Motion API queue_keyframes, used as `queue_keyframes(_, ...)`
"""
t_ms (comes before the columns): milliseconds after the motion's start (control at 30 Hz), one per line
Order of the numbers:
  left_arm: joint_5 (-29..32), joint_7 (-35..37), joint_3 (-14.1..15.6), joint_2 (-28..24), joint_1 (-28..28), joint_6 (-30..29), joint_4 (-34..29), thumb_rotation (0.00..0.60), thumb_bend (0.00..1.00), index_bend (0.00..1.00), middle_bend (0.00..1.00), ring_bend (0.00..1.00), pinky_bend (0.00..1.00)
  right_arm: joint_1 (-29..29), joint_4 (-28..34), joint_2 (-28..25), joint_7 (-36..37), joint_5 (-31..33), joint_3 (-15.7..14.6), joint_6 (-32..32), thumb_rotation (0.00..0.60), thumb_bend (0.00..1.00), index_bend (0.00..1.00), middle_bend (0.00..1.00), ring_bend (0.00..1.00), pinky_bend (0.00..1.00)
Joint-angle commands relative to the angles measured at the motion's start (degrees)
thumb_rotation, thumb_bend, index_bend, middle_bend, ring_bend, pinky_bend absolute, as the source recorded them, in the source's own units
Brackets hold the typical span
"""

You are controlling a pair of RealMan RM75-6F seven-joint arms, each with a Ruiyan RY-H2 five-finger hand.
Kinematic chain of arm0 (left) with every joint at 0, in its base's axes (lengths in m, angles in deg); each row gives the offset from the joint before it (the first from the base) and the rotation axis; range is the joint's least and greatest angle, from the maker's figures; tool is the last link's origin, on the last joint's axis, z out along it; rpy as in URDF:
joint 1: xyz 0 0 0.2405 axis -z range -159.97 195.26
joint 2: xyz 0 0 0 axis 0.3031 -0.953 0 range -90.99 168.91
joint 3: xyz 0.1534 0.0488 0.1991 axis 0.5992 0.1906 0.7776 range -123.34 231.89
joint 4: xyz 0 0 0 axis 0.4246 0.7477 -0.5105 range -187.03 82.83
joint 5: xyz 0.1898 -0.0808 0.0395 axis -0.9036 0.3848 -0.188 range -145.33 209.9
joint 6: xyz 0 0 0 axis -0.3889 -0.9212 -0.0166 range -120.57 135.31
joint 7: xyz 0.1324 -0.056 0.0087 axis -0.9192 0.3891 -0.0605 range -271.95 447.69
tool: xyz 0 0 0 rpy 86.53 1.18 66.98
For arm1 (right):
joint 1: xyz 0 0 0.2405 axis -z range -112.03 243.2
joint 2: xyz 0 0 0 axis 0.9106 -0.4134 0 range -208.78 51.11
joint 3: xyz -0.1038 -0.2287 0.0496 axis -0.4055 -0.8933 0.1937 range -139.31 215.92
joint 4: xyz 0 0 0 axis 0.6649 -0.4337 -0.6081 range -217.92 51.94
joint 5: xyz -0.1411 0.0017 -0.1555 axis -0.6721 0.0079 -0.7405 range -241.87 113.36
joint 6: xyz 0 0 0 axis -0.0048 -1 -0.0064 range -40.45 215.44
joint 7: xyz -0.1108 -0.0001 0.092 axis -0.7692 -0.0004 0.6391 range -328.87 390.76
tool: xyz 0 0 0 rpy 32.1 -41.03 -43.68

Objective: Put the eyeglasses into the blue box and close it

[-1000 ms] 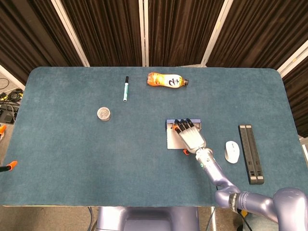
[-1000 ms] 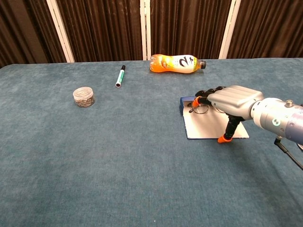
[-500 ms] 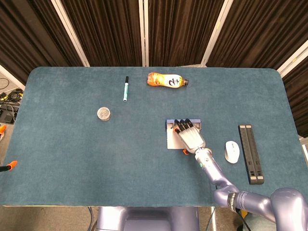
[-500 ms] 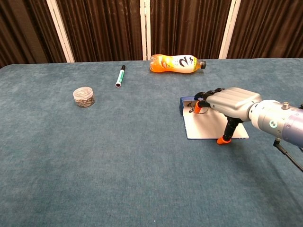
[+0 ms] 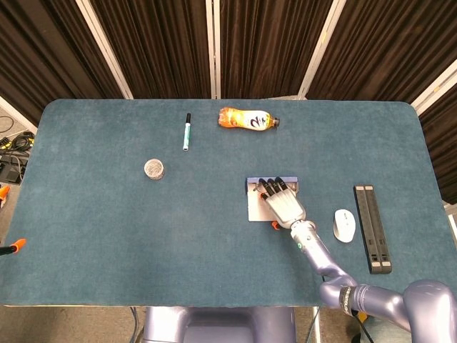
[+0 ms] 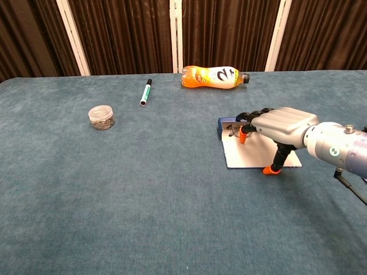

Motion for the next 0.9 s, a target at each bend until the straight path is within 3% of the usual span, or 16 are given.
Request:
queue_keyframes(33, 0.01, 0.01, 0.01, -0.02, 0.0, 0.03, -0.01, 0.6, 0.0, 0.0, 0.0, 0.0, 0.0, 0.18, 0.11, -0.46, 0.73, -0.78, -0.12, -0.22, 0.6, 0.32, 0.35, 0.0, 0.0, 0.0)
queue_keyframes(400, 0.06, -0.06, 0.02, -0.04, 0.06, 0.15, -0.05, 0.6, 0.0, 0.0, 0.0, 0.0, 0.0, 0.43, 0.24, -1.46, 2.59, -2.13, -0.18, 0.17, 0.6, 0.4, 0.39, 0.0, 0.0, 0.0)
queue_keyframes(900, 0.63, -0.2, -0.11, 0.12, 0.29, 0.67, 0.32, 0.6, 0.0, 0.0, 0.0, 0.0, 0.0, -0.36, -2.26, -0.67, 4.3, -1.99, 1.48, 1.11, 0.6, 0.41, 0.41, 0.0, 0.0, 0.0)
